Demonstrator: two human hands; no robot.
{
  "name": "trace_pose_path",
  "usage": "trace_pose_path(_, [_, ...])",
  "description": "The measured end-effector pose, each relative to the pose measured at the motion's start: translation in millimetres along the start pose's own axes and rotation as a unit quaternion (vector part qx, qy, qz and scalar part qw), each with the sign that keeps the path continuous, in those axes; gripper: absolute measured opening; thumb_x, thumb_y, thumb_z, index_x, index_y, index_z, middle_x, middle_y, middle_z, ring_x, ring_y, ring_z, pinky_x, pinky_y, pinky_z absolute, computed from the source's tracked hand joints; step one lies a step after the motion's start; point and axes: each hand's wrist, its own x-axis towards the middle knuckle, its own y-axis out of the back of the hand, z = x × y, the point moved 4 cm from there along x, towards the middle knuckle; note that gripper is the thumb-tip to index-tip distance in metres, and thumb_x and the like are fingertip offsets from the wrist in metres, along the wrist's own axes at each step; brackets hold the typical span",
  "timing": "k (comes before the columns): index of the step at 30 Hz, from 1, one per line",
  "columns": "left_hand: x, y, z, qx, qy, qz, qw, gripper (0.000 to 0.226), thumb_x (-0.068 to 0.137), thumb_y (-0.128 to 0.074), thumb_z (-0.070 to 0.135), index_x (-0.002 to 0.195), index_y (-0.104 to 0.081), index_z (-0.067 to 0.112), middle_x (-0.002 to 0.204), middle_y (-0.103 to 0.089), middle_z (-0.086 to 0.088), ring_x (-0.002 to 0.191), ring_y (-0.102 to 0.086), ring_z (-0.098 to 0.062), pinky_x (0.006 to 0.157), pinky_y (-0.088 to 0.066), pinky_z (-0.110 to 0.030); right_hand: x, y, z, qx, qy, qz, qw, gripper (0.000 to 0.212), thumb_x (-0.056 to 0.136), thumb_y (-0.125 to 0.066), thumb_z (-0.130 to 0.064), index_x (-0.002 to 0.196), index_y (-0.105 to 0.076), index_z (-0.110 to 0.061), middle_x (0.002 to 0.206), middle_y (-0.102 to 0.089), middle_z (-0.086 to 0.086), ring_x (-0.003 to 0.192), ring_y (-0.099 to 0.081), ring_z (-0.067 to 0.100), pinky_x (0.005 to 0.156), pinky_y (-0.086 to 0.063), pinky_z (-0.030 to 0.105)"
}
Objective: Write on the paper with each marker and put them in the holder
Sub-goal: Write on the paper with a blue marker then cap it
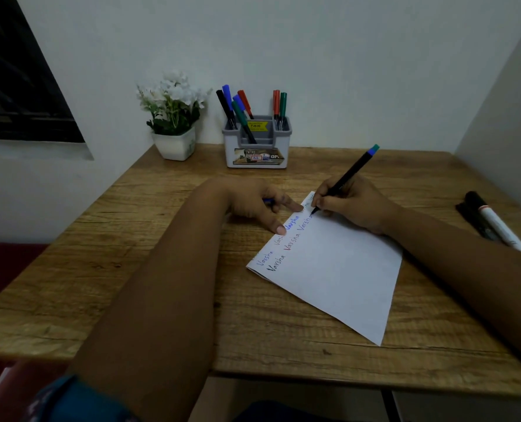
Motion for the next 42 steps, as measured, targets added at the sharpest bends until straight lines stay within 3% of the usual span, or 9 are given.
trace_pose_path(6, [-1,0,1,-0.019,-0.001,0.004,1.0,0.063,0.072,-0.078,0.046,0.128,-0.051,0.054,0.113,-0.051,0.016,0.116,-0.045,-0.012,0.095,-0.032,-0.031,-2,-3,-5,0.076,0.009,0.014,0.997,0.012,0.091,-0.06,0.002,0.086,-0.063,-0.009,0.084,-0.065,0.014,0.072,-0.061,0.013,0.065,-0.052,0.023])
trace_pose_path(11, [-1,0,0,-0.056,-0.004,0.012,0.998,0.058,0.072,-0.08,0.04,0.124,-0.057,0.051,0.105,-0.053,0.008,0.099,-0.05,-0.008,0.077,-0.035,-0.024,-2,3,-6,0.031,0.038,0.101,0.994,0.018,0.095,-0.062,-0.026,0.086,-0.061,-0.011,0.051,-0.057,-0.006,0.043,-0.049,0.003,0.049,-0.042,0.012])
trace_pose_path(15, [0,1,0,-0.055,-0.014,0.014,0.998,0.053,0.075,-0.078,0.042,0.123,-0.058,0.049,0.1,-0.053,0.008,0.097,-0.052,-0.011,0.083,-0.039,-0.028,-6,6,-13,0.001,0.078,0.104,0.992,0.022,0.097,-0.059,-0.03,0.084,-0.06,-0.014,0.061,-0.059,0.003,0.052,-0.054,0.01,0.052,-0.045,0.019])
trace_pose_path(20, [0,8,0,-0.133,-0.006,0.117,0.984,0.031,0.092,-0.056,0.046,0.123,-0.055,0.049,0.109,-0.056,0.012,0.1,-0.051,-0.007,0.086,-0.039,-0.025,-5,11,-13,0.155,-0.037,0.066,0.985,0.046,0.103,-0.038,-0.042,0.106,-0.064,-0.003,0.073,-0.064,0.012,0.06,-0.059,0.018,0.06,-0.05,0.025])
trace_pose_path(24, [1,16,5,-0.328,-0.029,0.218,0.918,0.038,0.096,-0.045,0.004,0.127,-0.055,0.023,0.102,-0.059,-0.003,0.078,-0.054,-0.011,0.065,-0.047,-0.024,-6,26,-24,0.235,-0.076,0.187,0.951,0.029,0.096,-0.041,-0.023,0.072,-0.053,-0.013,0.058,-0.054,0.008,0.052,-0.047,0.017,0.055,-0.04,0.029])
trace_pose_path(29, [1,19,18,-0.591,-0.125,0.249,0.757,0.058,0.097,-0.038,-0.01,0.146,-0.024,0.018,0.119,-0.056,-0.014,0.119,-0.057,-0.026,0.095,-0.051,-0.032,-2,23,-51,0.409,-0.066,0.287,0.864,0.018,0.087,-0.049,-0.007,0.07,-0.047,-0.014,0.051,-0.045,-0.001,0.042,-0.036,0.008,0.048,-0.032,0.023])
trace_pose_path(33, [4,18,20,-0.745,-0.155,0.263,0.593,0.028,0.1,-0.034,-0.005,0.128,-0.037,-0.001,0.133,-0.048,-0.033,0.124,-0.052,-0.039,0.095,-0.048,-0.041,-8,4,-73,0.375,0.028,0.238,0.896,0.024,0.088,-0.06,0.001,0.069,-0.053,-0.012,0.063,-0.052,0.004,0.054,-0.048,0.009,0.052,-0.04,0.02])
trace_pose_path(38, [6,16,21,-0.816,-0.165,0.262,0.489,0.025,0.1,-0.036,-0.003,0.124,-0.041,-0.006,0.116,-0.058,-0.03,0.112,-0.059,-0.04,0.068,-0.06,-0.035,-14,-1,-71,0.42,0.019,0.206,0.884,0.022,0.094,-0.046,-0.009,0.081,-0.064,-0.011,0.073,-0.07,0.01,0.065,-0.067,0.017,0.067,-0.054,0.025])
trace_pose_path(42, [6,15,18,-0.826,-0.155,0.278,0.465,0.029,0.099,-0.04,-0.004,0.127,-0.041,-0.003,0.116,-0.058,-0.032,0.114,-0.059,-0.042,0.066,-0.061,-0.037,-14,-3,-71,0.34,0.034,0.218,0.914,0.021,0.097,-0.042,-0.005,0.087,-0.055,-0.017,0.085,-0.072,0.01,0.078,-0.071,0.018,0.068,-0.055,0.023])
